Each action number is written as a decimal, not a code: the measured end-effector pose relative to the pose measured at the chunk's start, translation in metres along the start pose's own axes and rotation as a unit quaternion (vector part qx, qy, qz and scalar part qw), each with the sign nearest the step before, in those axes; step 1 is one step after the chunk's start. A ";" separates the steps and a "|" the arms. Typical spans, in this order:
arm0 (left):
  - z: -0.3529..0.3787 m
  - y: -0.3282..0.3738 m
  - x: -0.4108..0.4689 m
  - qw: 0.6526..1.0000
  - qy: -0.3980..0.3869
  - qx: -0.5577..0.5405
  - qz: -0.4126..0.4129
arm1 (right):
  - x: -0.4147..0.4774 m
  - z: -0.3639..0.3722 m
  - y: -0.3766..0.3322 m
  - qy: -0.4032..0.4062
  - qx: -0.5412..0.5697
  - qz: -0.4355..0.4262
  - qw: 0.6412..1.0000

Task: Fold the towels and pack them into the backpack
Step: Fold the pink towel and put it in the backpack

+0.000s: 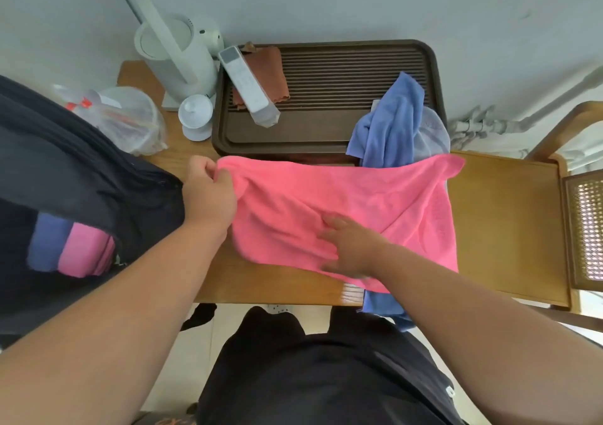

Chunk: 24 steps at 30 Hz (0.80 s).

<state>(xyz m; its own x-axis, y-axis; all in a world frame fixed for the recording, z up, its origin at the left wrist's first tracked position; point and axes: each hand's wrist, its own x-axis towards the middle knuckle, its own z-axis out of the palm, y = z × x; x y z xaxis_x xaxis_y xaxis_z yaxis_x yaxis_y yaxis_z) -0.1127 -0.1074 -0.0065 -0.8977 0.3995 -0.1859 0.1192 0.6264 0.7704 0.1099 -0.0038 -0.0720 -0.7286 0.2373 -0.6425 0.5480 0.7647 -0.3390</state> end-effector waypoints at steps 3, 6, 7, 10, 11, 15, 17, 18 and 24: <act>0.010 -0.001 -0.002 0.993 -0.077 0.071 0.062 | -0.010 -0.002 0.002 0.053 0.051 0.002 0.997; 0.030 -0.008 -0.016 0.949 -0.119 0.252 0.147 | -0.021 -0.002 0.011 0.171 0.072 0.009 0.983; 0.038 -0.009 -0.026 0.934 -0.123 0.293 0.163 | -0.026 -0.001 0.018 0.210 0.080 0.020 0.974; 0.066 -0.012 -0.060 0.900 -0.188 0.319 0.230 | -0.047 0.008 0.051 0.324 0.125 0.106 0.932; 0.077 -0.013 -0.070 0.889 -0.227 0.306 0.255 | -0.057 0.011 0.063 0.349 0.139 0.145 0.915; 0.114 -0.014 -0.102 0.824 -0.369 0.288 0.319 | -0.092 0.036 0.111 0.333 0.241 0.324 0.852; 0.126 -0.013 -0.115 0.745 -0.409 0.353 0.392 | -0.105 0.050 0.126 0.279 0.285 0.372 0.838; 0.130 -0.013 -0.121 0.696 -0.416 0.392 0.434 | -0.110 0.055 0.129 0.252 0.300 0.379 0.838; 0.133 -0.034 -0.131 0.642 -0.397 0.473 0.454 | -0.117 0.079 0.135 0.240 0.349 0.390 0.817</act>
<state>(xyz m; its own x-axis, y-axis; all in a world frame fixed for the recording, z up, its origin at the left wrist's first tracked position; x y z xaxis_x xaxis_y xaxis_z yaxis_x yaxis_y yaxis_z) 0.0573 -0.0921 -0.0899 0.1783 0.8677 -0.4640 0.9823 -0.1299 0.1346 0.3015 0.0246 -0.0967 -0.0310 0.8257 -0.5632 0.9014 -0.2204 -0.3728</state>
